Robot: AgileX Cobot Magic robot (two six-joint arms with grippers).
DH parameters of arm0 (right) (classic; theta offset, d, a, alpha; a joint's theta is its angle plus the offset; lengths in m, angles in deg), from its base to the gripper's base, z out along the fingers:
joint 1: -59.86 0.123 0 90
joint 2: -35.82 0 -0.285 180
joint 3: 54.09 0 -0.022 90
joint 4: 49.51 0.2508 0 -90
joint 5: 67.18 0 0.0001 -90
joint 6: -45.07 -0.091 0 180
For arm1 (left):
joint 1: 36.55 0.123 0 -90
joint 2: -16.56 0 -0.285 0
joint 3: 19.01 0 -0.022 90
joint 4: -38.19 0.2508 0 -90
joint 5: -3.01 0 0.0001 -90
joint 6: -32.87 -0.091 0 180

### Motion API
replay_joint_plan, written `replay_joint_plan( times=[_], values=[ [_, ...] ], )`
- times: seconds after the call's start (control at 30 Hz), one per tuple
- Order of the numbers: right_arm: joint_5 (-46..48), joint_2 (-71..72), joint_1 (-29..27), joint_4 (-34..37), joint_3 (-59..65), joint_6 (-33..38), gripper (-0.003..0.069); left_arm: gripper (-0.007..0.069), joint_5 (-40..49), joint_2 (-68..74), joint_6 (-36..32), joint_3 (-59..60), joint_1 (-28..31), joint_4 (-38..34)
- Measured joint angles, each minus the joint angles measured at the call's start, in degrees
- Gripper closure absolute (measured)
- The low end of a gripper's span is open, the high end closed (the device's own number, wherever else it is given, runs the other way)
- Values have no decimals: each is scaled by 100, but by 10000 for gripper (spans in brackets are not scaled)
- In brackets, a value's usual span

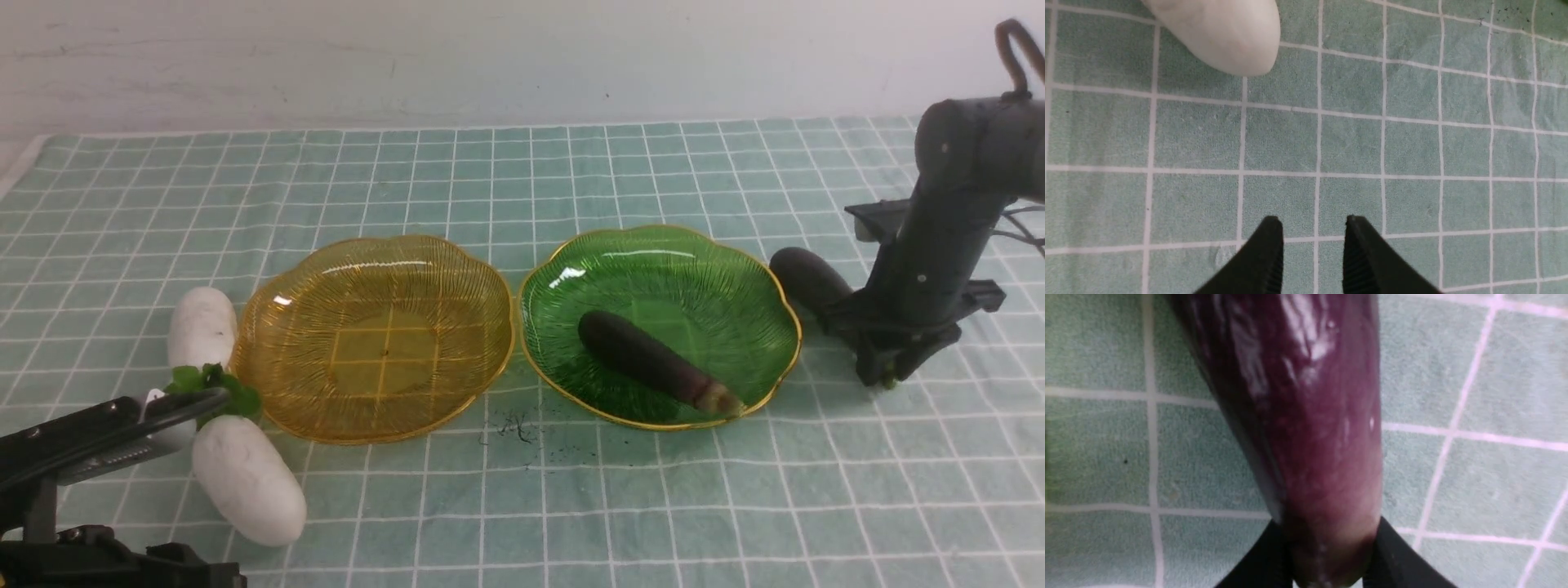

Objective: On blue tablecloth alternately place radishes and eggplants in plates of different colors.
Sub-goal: 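Put the eggplants into the green plate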

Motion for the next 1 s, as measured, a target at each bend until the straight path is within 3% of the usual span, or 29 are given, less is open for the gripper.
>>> replay_joint_plan(
  times=[0.2, 0.4, 0.7, 0.8, 0.93, 1.0],
  values=[
    [17, 912, -5, 146, 0, -337, 456, 429, 0, 0, 0, 0, 0, 0],
    [90, 1450, 269, 1580, -7, -5, 456, 429, 0, 0, 0, 0, 0, 0],
    [96, 803, 1076, 1236, -7, 188, 444, 429, 0, 0, 0, 0, 0, 0],
    [96, 479, 1237, 990, -7, 161, 357, 429, 0, 0, 0, 0, 0, 0],
    [73, 342, 1264, 601, -2, -245, 124, 417, 0, 0, 0, 0, 0, 0],
    [68, 402, 1264, 498, -2, -328, 68, 403, 12, 0, 6, -39, 0, 26]
  ],
)
